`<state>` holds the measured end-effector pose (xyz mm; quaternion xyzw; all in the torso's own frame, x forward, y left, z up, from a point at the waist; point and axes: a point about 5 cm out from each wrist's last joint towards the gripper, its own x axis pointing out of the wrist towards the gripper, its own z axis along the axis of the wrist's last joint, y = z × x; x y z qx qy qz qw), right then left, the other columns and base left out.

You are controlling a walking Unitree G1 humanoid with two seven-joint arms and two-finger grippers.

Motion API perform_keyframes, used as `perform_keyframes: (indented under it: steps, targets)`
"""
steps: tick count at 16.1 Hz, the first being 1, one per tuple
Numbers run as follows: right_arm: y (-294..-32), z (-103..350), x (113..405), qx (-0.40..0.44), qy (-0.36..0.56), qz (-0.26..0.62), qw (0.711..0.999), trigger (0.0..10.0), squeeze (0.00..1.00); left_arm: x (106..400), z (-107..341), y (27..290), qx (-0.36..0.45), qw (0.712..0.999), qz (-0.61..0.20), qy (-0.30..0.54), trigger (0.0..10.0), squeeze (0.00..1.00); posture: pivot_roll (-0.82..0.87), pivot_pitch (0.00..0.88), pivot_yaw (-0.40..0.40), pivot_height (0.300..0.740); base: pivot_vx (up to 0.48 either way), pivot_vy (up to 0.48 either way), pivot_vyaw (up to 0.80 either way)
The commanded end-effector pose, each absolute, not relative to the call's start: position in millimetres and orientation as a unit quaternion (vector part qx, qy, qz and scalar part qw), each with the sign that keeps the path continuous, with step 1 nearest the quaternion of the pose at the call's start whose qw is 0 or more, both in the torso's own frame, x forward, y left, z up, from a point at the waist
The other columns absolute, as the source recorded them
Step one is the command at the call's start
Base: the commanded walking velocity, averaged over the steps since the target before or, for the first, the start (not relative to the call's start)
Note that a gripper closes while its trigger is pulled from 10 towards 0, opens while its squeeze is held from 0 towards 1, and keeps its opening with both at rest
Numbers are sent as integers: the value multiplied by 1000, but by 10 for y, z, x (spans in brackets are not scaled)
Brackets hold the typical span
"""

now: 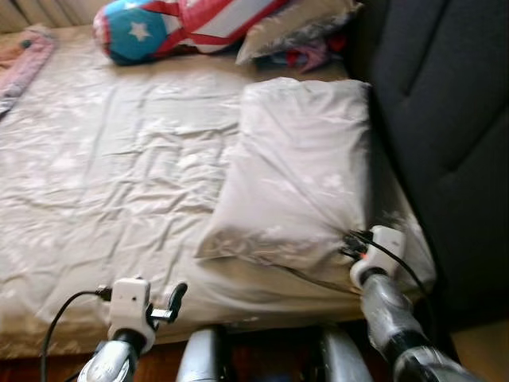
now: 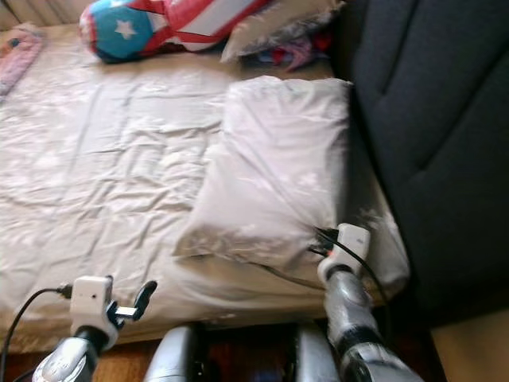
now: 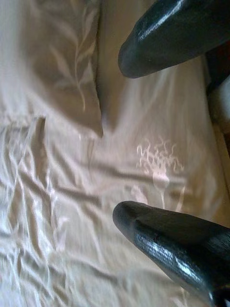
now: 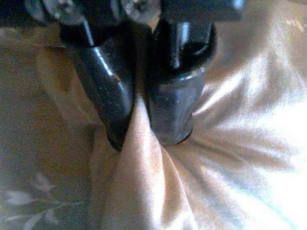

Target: Clean up the room

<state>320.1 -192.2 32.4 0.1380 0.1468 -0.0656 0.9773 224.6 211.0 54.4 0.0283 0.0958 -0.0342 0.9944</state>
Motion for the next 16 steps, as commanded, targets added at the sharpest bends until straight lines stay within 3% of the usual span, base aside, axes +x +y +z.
perform_keyframes:
  steps: [1,5,12,14,16]
  targets:
    - [-2183,287,3102,137,143,-125,972,0,0,2231,471,2138,34,993,-25,107,10000,0,35,120,39,626,0,0,0]
    - [-2493,239,2857,100,129,-170,972,0,0,2365,441,2092,29,994,-24,99,10000,0,-10,83,36,626,0,0,0]
    - [-3585,638,2277,22,74,-373,925,0,0,2469,373,2070,28,995,-23,94,10000,0,-62,60,44,626,0,0,0]
    - [-3701,697,2196,12,76,-397,915,0,0,2459,357,2076,29,995,-24,95,10000,0,-64,61,48,626,0,0,0]
    - [-3657,637,2180,21,94,-392,915,0,0,2451,342,2083,30,995,-25,96,10000,0,-64,61,50,626,0,0,0]
